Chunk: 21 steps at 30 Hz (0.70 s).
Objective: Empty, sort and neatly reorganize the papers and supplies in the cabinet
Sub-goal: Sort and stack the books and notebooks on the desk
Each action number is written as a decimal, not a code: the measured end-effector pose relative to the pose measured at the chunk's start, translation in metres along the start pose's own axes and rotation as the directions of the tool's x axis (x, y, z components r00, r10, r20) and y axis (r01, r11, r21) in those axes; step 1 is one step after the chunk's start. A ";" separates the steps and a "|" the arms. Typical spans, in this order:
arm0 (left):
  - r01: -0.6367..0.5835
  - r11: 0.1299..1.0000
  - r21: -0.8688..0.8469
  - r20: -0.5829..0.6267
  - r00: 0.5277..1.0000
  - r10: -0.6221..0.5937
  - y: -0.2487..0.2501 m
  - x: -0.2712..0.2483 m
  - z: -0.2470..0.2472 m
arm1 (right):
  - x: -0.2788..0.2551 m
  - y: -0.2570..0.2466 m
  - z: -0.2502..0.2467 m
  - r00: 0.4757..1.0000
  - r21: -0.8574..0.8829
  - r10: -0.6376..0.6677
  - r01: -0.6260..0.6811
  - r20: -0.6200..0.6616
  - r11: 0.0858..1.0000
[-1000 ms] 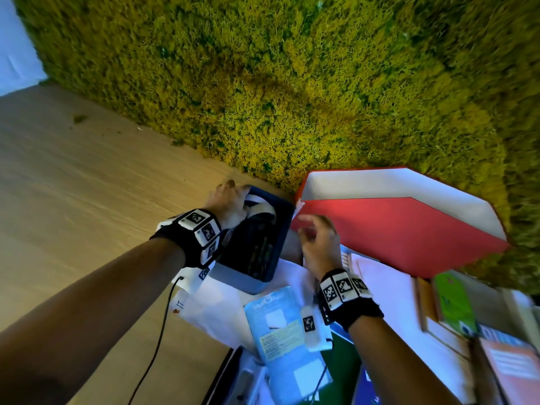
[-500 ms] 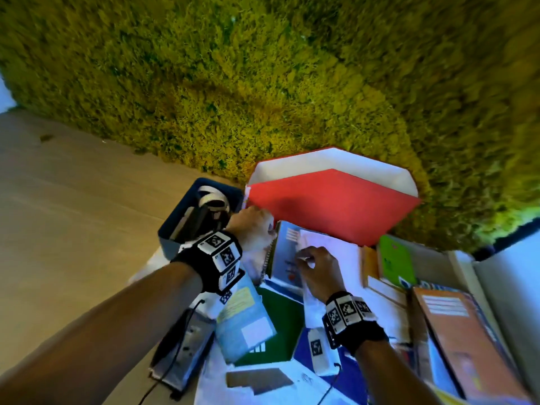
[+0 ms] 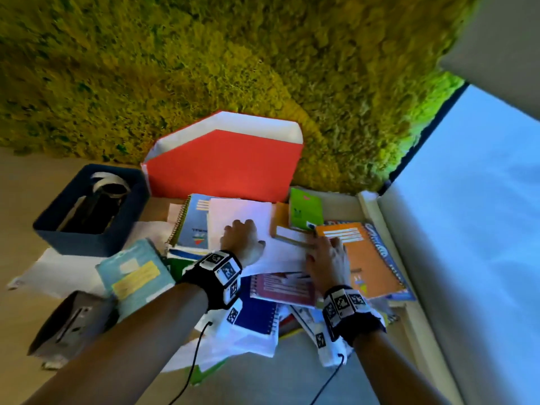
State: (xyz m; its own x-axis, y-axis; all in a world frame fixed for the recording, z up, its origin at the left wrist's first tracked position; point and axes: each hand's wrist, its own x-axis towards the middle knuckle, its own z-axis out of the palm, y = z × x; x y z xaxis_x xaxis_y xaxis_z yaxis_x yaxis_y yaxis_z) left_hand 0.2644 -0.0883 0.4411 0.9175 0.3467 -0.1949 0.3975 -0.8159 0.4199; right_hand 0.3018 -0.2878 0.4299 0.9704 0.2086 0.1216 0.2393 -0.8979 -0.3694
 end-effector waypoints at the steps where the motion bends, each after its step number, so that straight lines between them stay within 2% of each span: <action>1: 0.025 0.999 0.031 -0.006 1.000 -0.025 0.008 -0.003 0.003 | -0.003 0.009 -0.006 0.999 -0.056 0.018 -0.020 -0.034 0.998; 3: 0.024 0.990 0.141 -0.024 0.999 -0.021 0.025 -0.010 0.008 | -0.011 0.027 -0.017 0.992 -0.147 0.114 -0.122 -0.062 0.982; 6: -0.043 0.973 0.227 -0.064 0.996 0.059 0.044 -0.019 0.015 | -0.015 0.048 -0.026 0.966 -0.202 0.255 -0.240 0.049 0.949; 8: -0.139 0.979 0.147 -0.039 0.989 0.146 0.056 -0.020 0.022 | -0.014 0.060 -0.029 0.970 -0.180 0.232 -0.216 0.073 0.960; 10: -0.223 0.975 -0.003 0.016 0.975 0.223 0.064 -0.022 0.028 | -0.014 0.065 -0.031 0.985 -0.172 0.163 -0.153 0.050 0.973; 13: -0.239 0.961 -0.142 0.120 0.959 0.256 0.075 -0.030 0.041 | -0.017 0.066 -0.033 0.996 -0.235 0.084 -0.080 0.006 0.969; 16: -0.206 0.948 -0.242 0.199 0.946 0.256 0.084 -0.036 0.053 | -0.019 0.069 -0.038 0.998 -0.213 0.058 -0.058 -0.003 0.975; 18: -0.165 0.938 -0.305 0.259 0.933 0.249 0.088 -0.036 0.062 | -0.023 0.080 -0.041 0.997 -0.139 0.075 -0.074 0.005 0.988; 20: -0.106 0.920 -0.378 0.330 0.913 0.241 0.095 -0.036 0.070 | -0.034 0.093 -0.047 0.979 0.006 0.199 -0.199 -0.047 0.980; 21: -0.080 0.911 -0.405 0.352 0.906 0.236 0.097 -0.037 0.072 | -0.040 0.101 -0.049 0.954 0.075 0.275 -0.267 -0.118 0.961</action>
State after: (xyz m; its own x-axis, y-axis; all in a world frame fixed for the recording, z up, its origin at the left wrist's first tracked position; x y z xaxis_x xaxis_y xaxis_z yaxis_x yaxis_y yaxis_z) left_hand 0.2684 -0.2139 0.4249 0.9200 -0.0412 -0.3898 0.2945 -0.5837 0.7567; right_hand 0.2854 -0.4058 0.4332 0.9879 -0.0934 0.1236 -0.0270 -0.8894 -0.4563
